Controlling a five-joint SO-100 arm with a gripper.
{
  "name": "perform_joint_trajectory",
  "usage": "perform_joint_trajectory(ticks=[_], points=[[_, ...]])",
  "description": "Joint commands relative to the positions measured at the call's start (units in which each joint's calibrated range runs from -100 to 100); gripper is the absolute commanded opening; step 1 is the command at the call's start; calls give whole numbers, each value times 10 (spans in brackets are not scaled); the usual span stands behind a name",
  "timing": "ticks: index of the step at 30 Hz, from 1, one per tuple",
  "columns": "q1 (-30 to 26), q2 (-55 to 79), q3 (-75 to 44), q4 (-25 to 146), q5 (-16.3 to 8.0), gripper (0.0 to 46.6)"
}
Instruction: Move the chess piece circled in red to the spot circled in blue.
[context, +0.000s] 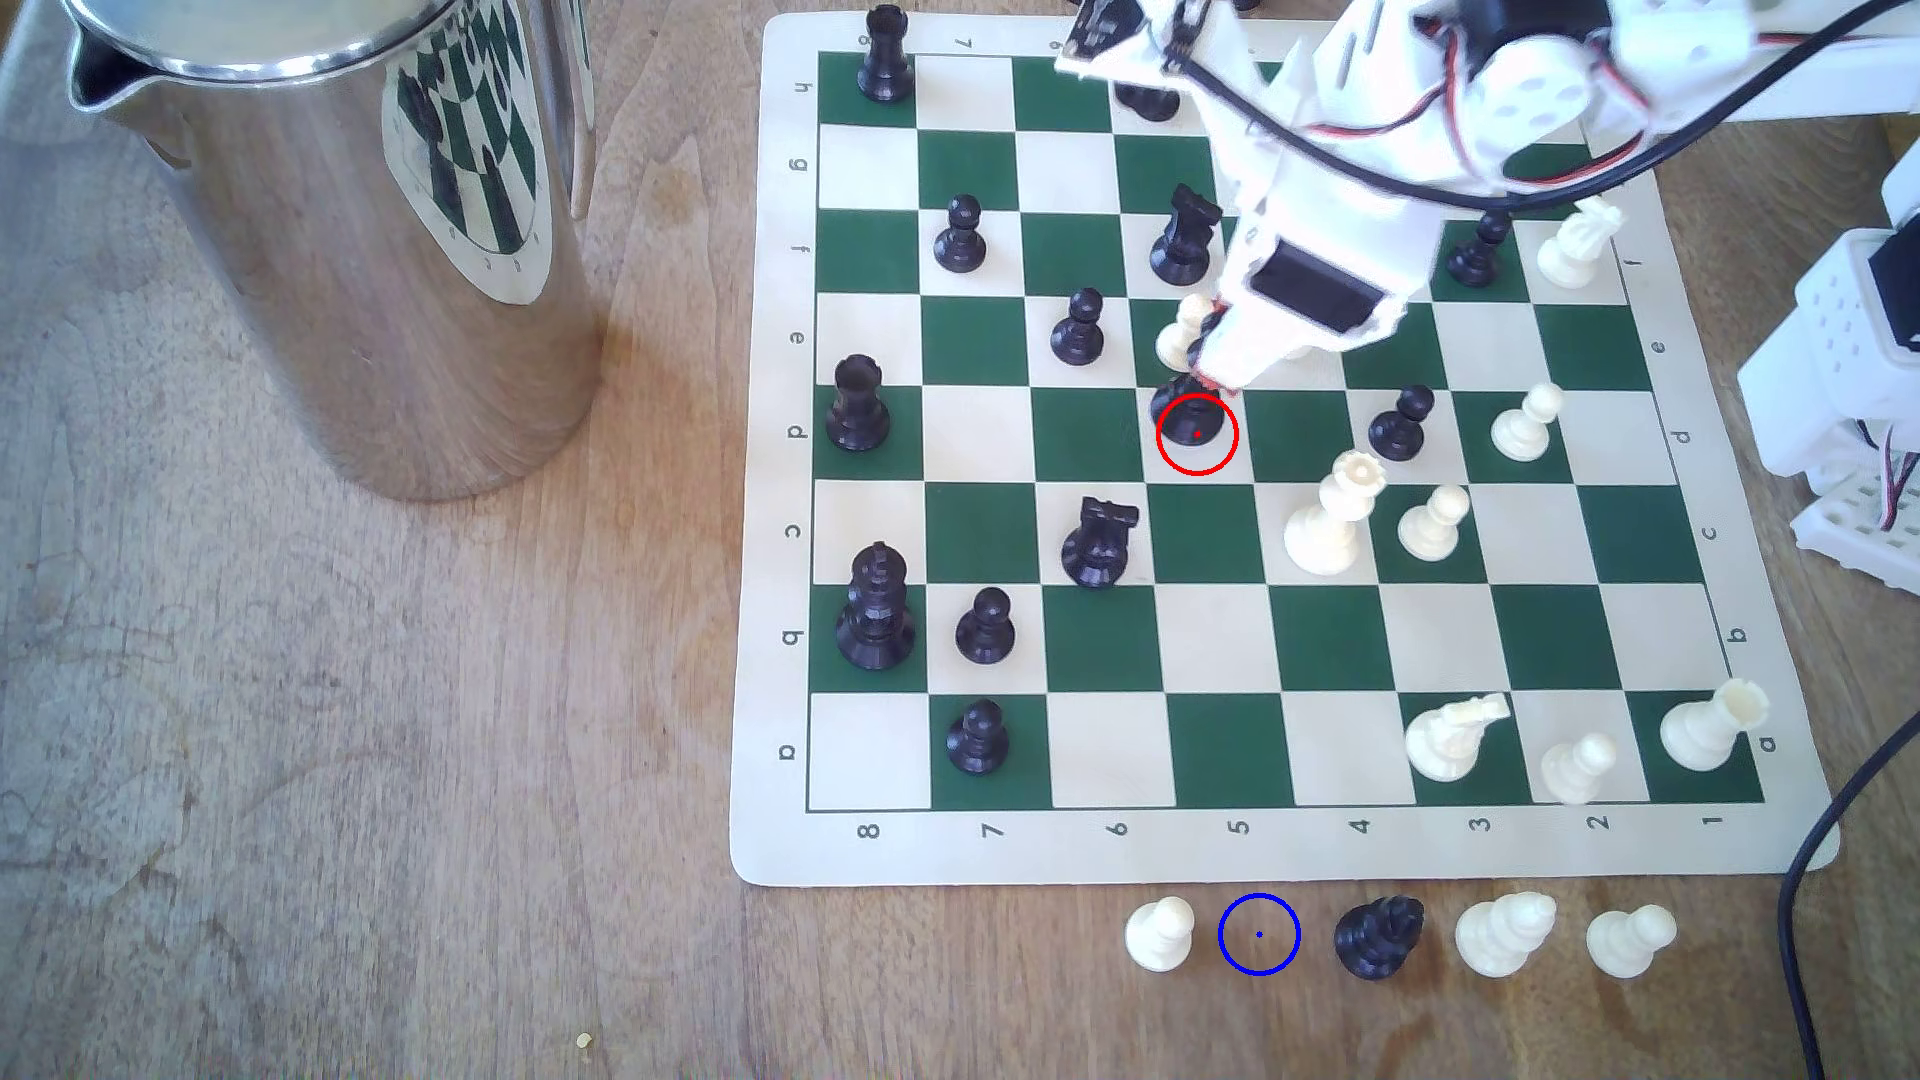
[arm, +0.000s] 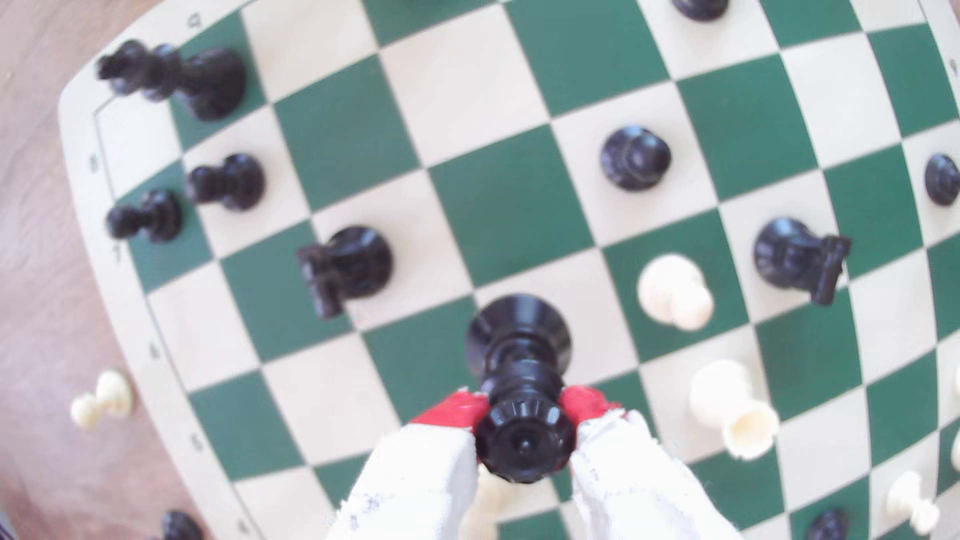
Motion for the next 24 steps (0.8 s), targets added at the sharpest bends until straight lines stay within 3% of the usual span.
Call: perform_joint_trajectory(ticks=[1,15,18,24], points=[[-32,-97,-115,68,-3,15],[-176,-145,-172,111,-15,14],[-227,-120,-188,111,-19,13],[-255,-52,-249,107,-20,12]])
